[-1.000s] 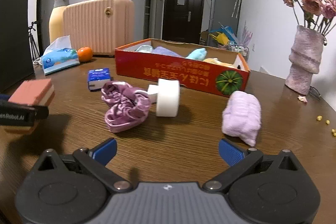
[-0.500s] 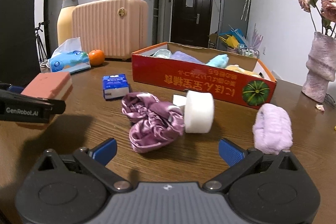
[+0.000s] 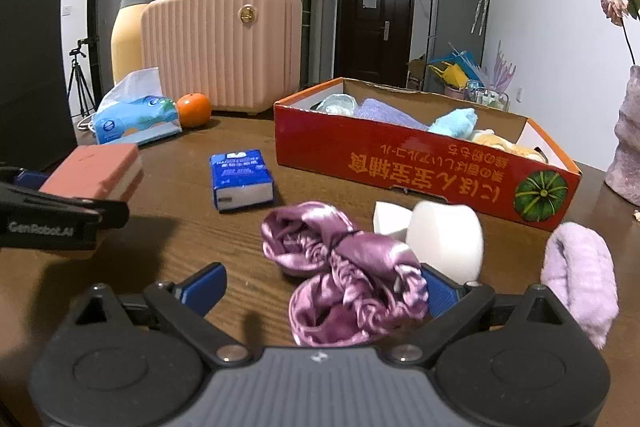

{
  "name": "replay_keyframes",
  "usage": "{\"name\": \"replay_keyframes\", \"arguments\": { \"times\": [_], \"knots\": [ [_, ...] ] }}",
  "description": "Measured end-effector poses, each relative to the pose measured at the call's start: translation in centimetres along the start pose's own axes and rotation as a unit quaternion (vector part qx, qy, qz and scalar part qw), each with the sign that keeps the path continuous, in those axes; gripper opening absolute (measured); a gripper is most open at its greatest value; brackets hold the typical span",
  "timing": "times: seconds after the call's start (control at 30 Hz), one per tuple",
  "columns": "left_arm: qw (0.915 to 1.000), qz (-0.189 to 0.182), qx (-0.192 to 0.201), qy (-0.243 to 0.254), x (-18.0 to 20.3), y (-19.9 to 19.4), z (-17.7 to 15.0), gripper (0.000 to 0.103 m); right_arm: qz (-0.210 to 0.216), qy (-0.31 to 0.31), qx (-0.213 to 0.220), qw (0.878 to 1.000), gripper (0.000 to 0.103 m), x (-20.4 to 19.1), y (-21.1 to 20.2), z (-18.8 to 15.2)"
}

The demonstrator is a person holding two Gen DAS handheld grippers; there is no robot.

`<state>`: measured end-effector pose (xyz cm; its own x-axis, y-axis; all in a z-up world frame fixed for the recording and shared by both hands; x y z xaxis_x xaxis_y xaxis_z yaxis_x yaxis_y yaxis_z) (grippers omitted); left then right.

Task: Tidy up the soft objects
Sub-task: 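Lower the right tool onto the pink satin scrunchie and close on it, then lift the pink sponge and scrunchie and carry both toward the cardboard box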

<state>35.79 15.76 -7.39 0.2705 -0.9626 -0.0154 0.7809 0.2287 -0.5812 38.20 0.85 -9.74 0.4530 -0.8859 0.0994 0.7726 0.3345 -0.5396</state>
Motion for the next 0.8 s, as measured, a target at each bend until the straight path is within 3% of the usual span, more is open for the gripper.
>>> {"name": "replay_keyframes", "arguments": {
  "times": [0.23, 0.5, 0.8],
  "knots": [
    [1.0000, 0.000, 0.001, -0.007, -1.8, 0.9, 0.6, 0.079, 0.002, 0.011, -0.016, 1.000, 0.085, 0.0, 2.5, 0.8],
    [0.9997, 0.002, 0.004, -0.023, -3.1, 1.0, 0.8, 0.079, 0.020, 0.017, -0.016, 1.000, 0.053, 0.0, 3.4, 1.0],
    [0.9997, 0.012, 0.013, -0.019, -3.0, 0.9, 0.5, 0.079, 0.041, 0.032, -0.006, 0.999, 0.033, 0.2, 2.8, 0.9]
  ]
}}
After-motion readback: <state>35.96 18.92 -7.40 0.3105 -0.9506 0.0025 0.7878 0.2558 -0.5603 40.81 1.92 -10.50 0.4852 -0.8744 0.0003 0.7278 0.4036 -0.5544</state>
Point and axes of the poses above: each gripper's, at about its wrist camera, not at the fingertips, and y roughly the way its jaws point, x to its right, z to its top, the point moved 4 cm from there along y, roughly the way its jaws point, and after that the axes turned 6 degrees about -y, right-handed, at the moved point
